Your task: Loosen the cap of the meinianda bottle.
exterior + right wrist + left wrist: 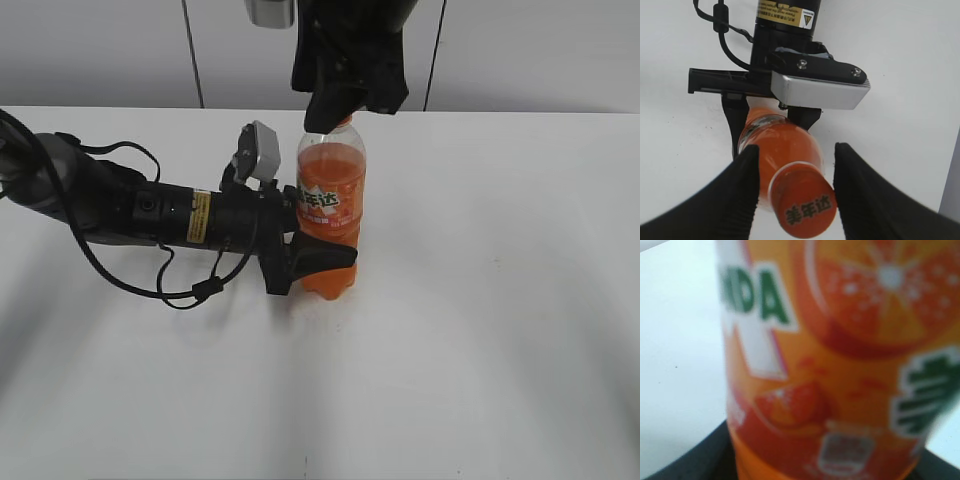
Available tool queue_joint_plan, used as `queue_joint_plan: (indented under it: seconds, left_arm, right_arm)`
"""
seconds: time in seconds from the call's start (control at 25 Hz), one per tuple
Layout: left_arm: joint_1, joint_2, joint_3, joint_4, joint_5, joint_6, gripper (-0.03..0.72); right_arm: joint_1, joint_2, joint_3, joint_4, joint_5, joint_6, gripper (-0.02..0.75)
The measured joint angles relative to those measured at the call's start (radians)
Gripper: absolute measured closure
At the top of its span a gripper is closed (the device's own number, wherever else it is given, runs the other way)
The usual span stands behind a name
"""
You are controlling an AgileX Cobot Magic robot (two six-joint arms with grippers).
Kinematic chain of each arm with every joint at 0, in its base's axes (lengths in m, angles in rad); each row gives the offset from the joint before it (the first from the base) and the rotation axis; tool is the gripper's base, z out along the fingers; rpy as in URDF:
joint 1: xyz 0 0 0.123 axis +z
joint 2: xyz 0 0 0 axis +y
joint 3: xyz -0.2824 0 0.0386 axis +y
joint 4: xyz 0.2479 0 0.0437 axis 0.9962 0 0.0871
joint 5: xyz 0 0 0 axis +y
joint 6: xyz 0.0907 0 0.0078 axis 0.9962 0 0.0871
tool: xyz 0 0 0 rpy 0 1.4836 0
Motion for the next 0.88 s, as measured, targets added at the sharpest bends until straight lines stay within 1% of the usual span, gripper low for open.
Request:
queue_joint_plan:
  seconds: [0.2, 0.32, 0.44, 0.56, 0.72, 0.88]
  left_arm:
    - [0.000, 0.000, 0.000, 0.000, 0.001, 0.000, 0.280]
    - [0.000, 0.000, 0.000, 0.000, 0.001, 0.000, 0.280]
    - [0.000, 0.000, 0.000, 0.000, 0.001, 0.000, 0.280]
    - [0.000, 0.000, 0.000, 0.000, 0.001, 0.000, 0.280]
    - [0.000, 0.000, 0.000, 0.000, 0.001, 0.000, 0.280]
    - [0.000, 0.000, 0.000, 0.000, 0.001, 0.000, 0.280]
  right_arm:
    - [0.000, -0.001, 0.000, 0.014, 0.000, 0.016, 0.362]
    - [0.000, -0.012, -0.002, 0.042, 0.000, 0.032, 0.360]
    - [0.001, -0.020, -0.033, 0.061, 0.000, 0.106, 0.361]
    - [0.001, -0.021, -0.072, 0.063, 0.001, 0.272, 0.360]
    - [0.001, -0.023, -0.115, 0.064, 0.001, 0.582, 0.360]
    - [0.001, -0.023, -0.142, 0.026, 0.001, 0.910, 0.360]
